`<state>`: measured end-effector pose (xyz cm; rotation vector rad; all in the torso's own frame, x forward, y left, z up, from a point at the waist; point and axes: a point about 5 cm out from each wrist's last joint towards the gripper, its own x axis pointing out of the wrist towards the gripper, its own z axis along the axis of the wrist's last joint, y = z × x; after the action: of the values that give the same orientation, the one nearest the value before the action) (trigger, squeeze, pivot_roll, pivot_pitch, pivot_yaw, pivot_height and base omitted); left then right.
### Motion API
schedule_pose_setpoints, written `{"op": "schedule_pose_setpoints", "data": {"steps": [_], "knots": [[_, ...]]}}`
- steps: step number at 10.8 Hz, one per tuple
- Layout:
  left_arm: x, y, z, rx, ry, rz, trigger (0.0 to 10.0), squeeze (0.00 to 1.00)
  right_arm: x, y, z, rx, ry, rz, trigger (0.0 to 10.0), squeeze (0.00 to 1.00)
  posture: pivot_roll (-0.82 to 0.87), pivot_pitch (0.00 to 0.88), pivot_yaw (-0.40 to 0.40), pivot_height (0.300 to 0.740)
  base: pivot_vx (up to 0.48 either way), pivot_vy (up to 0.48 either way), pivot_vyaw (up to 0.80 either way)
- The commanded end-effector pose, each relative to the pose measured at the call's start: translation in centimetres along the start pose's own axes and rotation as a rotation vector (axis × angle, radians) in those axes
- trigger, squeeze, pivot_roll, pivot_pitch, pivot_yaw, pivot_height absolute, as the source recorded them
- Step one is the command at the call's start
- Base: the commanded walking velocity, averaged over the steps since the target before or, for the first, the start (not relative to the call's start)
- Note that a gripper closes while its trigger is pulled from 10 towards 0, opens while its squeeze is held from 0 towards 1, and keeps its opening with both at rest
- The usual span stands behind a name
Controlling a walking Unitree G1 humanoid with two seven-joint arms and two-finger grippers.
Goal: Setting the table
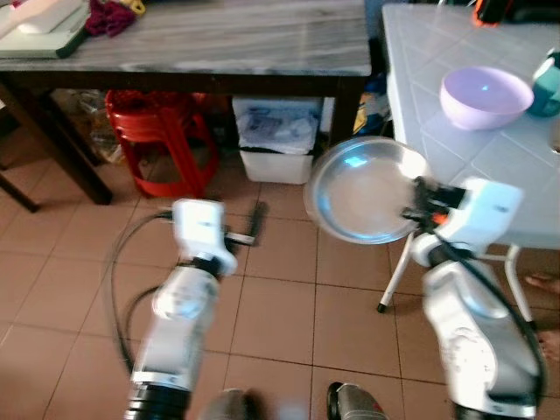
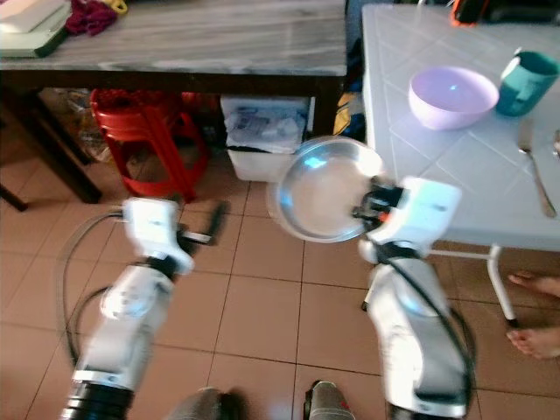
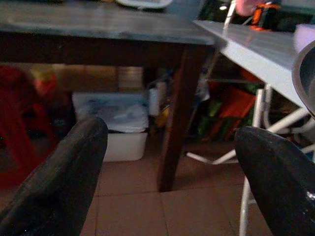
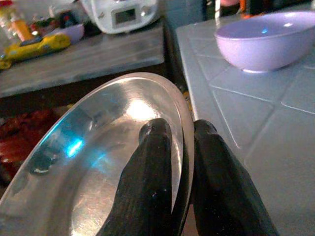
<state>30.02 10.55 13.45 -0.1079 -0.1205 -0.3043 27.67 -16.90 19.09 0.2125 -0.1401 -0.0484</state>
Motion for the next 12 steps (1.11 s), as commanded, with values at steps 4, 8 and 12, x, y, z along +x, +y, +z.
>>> {"op": "schedule_pose_setpoints", "data": {"steps": [4,8,12], "knots": [[-0.35,0.74,-0.14,0.022,0.011,0.024,10.0,0.0,-0.09,0.75,0.32,0.012,-0.021,0.028,10.0,0.0,-0.21,0.203,0.054,0.74,0.0,0.383,0.0],[-0.35,0.58,-0.11,0.02,0.007,0.02,10.0,0.0,-0.15,0.53,0.2,0.01,-0.018,0.017,10.0,0.0,-0.21,0.205,0.054,0.74,0.0,0.409,0.0],[-0.41,0.18,0.41,0.021,-0.029,-0.028,10.0,0.0,-0.25,0.5,0.11,0.006,-0.016,0.017,10.0,0.0,-0.21,0.206,0.056,0.74,0.0,0.0,0.0]]}}
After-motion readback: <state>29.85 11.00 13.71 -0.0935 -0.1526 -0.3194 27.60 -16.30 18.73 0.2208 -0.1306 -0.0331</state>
